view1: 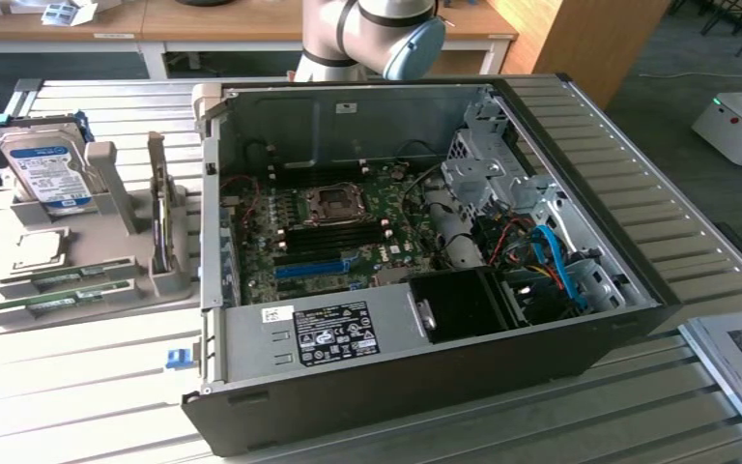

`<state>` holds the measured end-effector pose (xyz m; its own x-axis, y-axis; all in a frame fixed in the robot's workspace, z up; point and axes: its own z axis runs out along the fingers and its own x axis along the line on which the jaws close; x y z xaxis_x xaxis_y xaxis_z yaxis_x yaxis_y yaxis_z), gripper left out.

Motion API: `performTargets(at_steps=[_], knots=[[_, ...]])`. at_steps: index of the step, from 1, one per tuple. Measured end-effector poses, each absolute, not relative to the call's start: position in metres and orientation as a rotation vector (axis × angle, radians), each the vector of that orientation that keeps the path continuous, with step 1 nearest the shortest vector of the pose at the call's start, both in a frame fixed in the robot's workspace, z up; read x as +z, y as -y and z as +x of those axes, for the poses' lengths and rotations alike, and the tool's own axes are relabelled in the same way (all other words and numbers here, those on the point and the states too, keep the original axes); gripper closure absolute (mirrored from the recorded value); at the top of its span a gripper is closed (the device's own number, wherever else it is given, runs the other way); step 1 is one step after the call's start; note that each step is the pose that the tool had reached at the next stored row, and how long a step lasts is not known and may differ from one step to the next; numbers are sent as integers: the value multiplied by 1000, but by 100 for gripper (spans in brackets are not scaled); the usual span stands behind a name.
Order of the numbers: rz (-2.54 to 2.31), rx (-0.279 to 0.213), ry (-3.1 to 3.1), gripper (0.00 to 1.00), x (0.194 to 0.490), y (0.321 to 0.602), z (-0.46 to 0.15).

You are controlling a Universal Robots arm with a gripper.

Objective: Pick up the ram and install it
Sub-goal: 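Pick up the ram and move it above insertion slot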

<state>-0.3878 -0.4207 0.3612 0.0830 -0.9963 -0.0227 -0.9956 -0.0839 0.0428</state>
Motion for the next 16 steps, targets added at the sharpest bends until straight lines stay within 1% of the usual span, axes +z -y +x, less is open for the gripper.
performTargets(at_steps=[16], knots=[[2292, -72, 2123, 69, 339, 421, -388]])
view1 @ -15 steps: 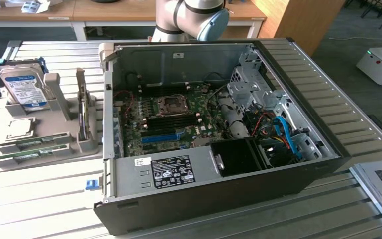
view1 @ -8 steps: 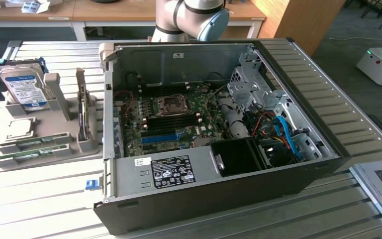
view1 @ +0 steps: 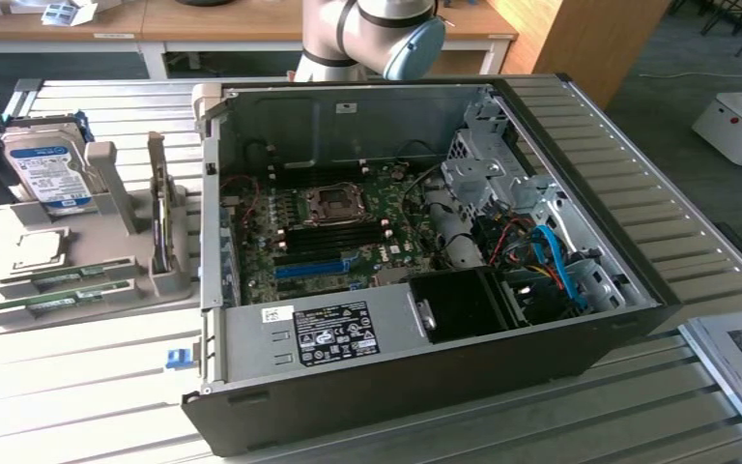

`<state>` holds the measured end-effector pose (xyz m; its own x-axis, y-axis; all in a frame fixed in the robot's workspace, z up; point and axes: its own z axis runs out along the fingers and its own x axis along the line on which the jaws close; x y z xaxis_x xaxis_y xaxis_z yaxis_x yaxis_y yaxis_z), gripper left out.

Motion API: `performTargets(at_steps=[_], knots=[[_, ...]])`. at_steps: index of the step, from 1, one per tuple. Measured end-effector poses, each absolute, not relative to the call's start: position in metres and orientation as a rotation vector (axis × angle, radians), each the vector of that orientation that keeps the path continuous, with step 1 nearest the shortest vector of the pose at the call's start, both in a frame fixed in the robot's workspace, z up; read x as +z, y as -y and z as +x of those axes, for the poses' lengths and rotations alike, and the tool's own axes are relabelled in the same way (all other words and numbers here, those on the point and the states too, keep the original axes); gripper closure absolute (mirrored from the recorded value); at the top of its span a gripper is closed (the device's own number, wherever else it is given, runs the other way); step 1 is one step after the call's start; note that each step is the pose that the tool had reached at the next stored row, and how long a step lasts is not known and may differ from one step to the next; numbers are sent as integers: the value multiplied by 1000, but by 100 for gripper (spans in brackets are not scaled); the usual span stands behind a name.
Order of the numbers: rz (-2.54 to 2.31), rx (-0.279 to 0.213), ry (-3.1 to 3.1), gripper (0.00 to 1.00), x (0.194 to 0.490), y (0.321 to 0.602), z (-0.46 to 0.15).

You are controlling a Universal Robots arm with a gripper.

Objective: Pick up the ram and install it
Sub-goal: 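Pick up the ram and move it above insertion slot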

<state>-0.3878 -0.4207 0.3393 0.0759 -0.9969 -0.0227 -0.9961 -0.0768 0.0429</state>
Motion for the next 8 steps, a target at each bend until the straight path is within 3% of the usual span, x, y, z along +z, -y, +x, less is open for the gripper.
performTargets(at_steps=[8], knots=[[2286, -72, 2130, 69, 330, 421, -388]])
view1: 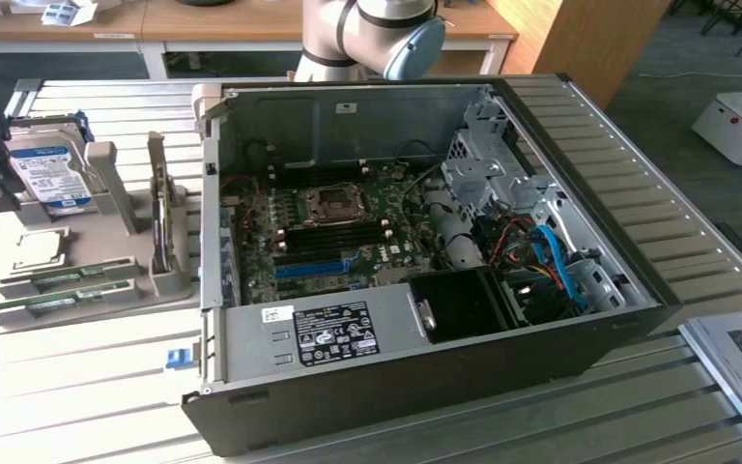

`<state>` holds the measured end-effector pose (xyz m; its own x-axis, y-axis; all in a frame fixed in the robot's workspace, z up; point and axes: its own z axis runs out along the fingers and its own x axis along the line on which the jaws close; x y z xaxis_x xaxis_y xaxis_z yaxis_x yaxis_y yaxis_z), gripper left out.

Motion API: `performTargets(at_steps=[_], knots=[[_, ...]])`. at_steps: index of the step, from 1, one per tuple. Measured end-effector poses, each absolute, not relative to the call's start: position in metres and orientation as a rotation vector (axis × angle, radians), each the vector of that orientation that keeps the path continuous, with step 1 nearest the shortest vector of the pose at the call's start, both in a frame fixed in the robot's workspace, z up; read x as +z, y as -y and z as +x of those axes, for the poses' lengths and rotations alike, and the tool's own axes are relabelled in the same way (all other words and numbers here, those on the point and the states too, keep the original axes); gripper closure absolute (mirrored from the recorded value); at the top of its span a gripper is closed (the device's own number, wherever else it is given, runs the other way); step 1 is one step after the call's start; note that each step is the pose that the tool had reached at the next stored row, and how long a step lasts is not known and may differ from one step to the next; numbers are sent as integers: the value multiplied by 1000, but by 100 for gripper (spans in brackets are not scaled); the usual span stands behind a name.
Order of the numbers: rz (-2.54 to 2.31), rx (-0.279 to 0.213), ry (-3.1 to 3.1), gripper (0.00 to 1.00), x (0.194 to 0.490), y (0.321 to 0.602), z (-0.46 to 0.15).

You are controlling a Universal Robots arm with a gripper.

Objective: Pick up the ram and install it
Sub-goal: 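Pick up the ram and move it above insertion slot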

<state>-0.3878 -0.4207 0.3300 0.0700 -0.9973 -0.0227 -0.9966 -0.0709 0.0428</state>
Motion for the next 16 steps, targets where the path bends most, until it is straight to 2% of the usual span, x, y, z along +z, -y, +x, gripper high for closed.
performTargets(at_steps=[16], knots=[[2266, -72, 2153, 69, 310, 421, -388]])
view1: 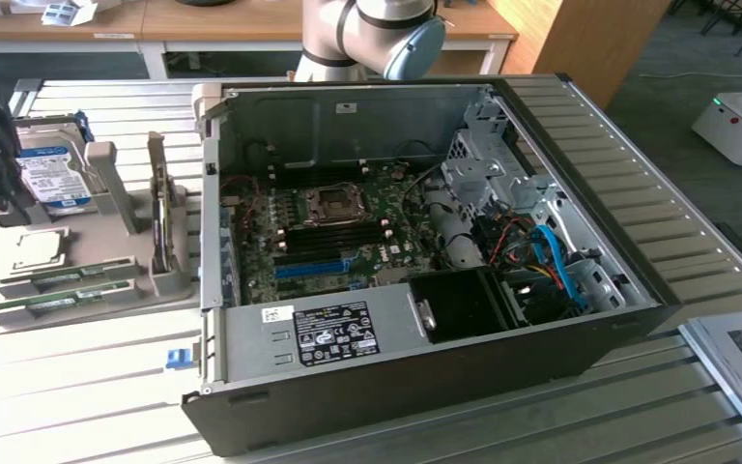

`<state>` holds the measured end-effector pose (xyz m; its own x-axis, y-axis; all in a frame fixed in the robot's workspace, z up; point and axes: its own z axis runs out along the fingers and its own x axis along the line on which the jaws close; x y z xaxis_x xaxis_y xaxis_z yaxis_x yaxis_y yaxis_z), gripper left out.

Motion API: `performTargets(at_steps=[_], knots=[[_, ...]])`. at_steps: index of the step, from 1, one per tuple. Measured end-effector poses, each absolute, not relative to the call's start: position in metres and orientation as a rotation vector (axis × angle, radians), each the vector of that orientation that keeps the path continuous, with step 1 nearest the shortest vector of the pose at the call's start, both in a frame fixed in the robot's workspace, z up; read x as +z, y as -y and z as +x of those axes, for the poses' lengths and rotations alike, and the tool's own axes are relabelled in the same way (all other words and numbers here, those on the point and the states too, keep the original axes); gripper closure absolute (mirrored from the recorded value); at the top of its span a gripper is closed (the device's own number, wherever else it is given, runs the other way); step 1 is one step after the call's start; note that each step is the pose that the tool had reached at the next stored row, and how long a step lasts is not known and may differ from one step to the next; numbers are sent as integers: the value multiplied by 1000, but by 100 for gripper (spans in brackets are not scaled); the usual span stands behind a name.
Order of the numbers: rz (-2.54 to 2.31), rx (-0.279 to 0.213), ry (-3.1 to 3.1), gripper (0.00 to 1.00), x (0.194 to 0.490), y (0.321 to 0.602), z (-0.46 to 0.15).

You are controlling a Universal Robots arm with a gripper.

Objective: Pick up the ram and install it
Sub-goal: 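Pick up the ram and move it above insertion slot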

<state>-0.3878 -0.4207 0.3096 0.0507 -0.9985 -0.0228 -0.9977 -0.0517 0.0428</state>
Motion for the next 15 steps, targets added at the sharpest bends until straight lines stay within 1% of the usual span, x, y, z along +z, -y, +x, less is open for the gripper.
performTargets(at_steps=[15], knots=[[2242, -72, 2178, 69, 289, 421, -388]])
